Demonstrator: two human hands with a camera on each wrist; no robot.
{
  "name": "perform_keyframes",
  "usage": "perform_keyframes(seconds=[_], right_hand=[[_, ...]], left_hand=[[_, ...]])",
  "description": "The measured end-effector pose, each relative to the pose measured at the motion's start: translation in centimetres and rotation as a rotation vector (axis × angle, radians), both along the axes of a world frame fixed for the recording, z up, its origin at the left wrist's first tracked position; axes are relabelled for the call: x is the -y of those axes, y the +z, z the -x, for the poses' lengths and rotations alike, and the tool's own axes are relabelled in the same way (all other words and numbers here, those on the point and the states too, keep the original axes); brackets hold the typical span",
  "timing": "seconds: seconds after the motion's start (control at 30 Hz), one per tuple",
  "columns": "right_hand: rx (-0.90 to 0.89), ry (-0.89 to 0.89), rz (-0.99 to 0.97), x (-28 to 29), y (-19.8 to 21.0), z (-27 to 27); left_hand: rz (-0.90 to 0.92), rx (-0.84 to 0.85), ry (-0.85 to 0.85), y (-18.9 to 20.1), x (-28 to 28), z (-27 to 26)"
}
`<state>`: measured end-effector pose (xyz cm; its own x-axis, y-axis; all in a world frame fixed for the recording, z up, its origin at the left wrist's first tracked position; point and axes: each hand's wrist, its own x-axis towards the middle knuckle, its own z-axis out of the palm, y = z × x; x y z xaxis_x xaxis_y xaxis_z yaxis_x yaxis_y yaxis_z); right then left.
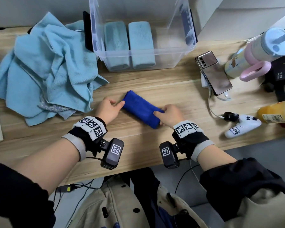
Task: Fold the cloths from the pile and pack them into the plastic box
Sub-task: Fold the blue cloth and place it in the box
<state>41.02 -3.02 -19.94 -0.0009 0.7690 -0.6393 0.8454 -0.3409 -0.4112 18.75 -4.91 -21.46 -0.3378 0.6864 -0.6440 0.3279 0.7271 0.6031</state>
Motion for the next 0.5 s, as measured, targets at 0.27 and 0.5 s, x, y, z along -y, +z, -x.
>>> perform_keyframes(seconds=[0.27,0.5], right_hand=[[0.024,0.334,0.302,2.5,0.2,1.0],[0.023,0.187,0.169,1.6,1.8,0.2]], left_hand=[[0.145,0.247,0.061,1.9,0.9,-2.4],[0.128,0.159,-0.130,2.3,0.5,-4.7]])
